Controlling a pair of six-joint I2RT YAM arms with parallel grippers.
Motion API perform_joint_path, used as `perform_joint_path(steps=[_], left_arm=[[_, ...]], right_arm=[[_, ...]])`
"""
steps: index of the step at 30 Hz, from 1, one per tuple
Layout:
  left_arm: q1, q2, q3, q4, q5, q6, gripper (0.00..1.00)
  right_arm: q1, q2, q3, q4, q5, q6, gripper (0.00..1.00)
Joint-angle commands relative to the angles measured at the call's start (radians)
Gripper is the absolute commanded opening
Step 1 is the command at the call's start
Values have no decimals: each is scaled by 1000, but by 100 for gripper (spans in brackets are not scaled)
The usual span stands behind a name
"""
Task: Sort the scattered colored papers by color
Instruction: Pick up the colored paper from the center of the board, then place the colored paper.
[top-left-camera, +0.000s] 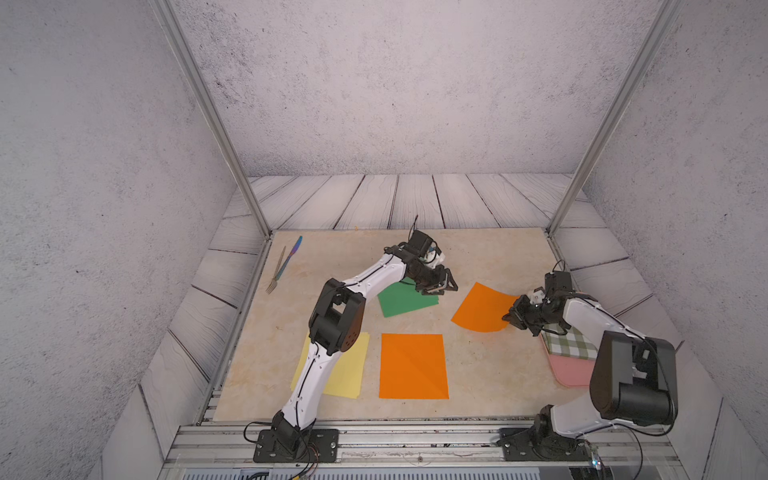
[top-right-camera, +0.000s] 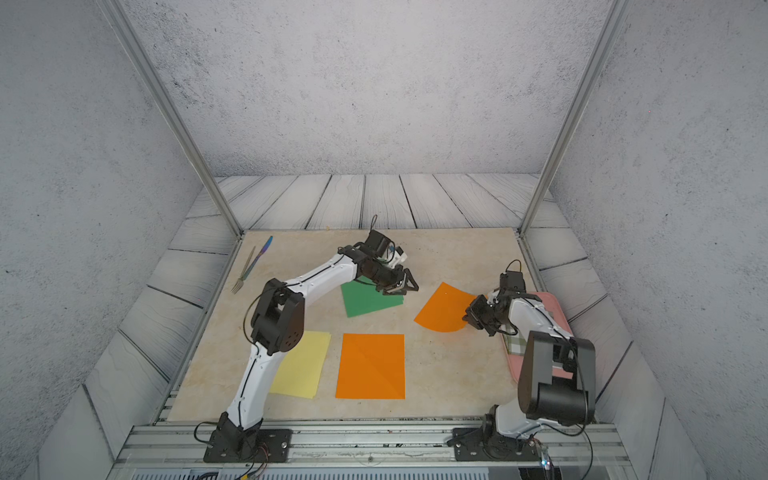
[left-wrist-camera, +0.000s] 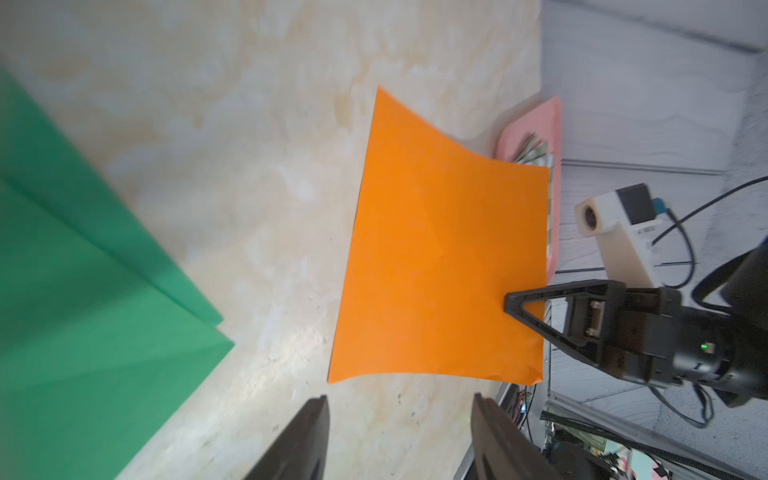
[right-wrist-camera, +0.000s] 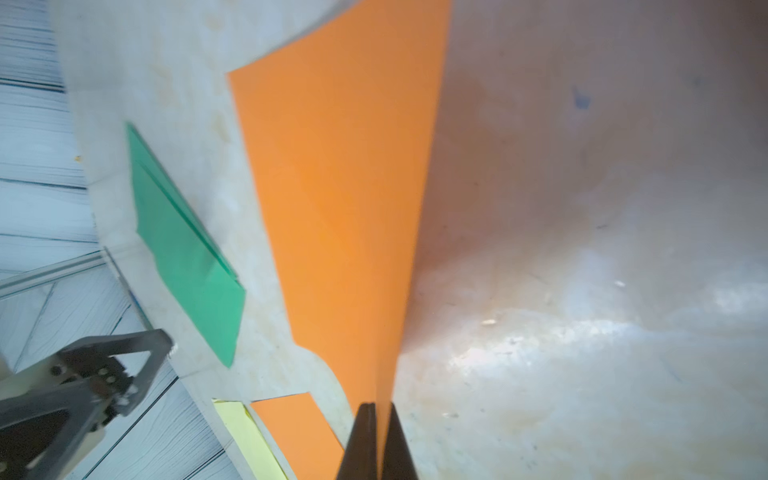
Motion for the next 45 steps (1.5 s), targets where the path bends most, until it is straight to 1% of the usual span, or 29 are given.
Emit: perform_joint_path(steps=[1,4,6,10,15,19,23,27,31,38,42,45], left_arm=[[19,-186,-22,-27,-78,41,61],[23,-306,-111,-18,-123,40,62],[23,-395,-195,8,-149,22,62],[22,-560,-366,69,-203,-25,63],[16,-740,-526,103,-279,-59,64],[12,-852,-594,92,-339,-78,64],[9,-972,-649,92,-426,-101,65],[7,-1082,-695,85,-503,-115,66],[7,-1140,-721,44,-539,-116,68],[7,-1217,-797,35,-574,-140,68],[7,-1246,-826,33,-587,-145,69],[8,-1246,-834,30,-584,-151,69]], right_arm=[[0,-106,59,-124,-15,-37,0],[7,-167,96,-182,-53,-31,0],[20,-213,112,-208,-78,-20,0],[73,-279,141,-249,-123,8,0],[202,-337,190,-270,-138,67,0],[338,-348,219,-245,-125,131,0],[475,-330,240,-204,-99,189,0],[572,-300,265,-163,-77,229,0],[648,-253,278,-100,-87,277,0],[794,-159,341,-41,-69,307,0],[821,-146,344,-42,-64,310,0],[821,-168,259,-13,-66,338,0]])
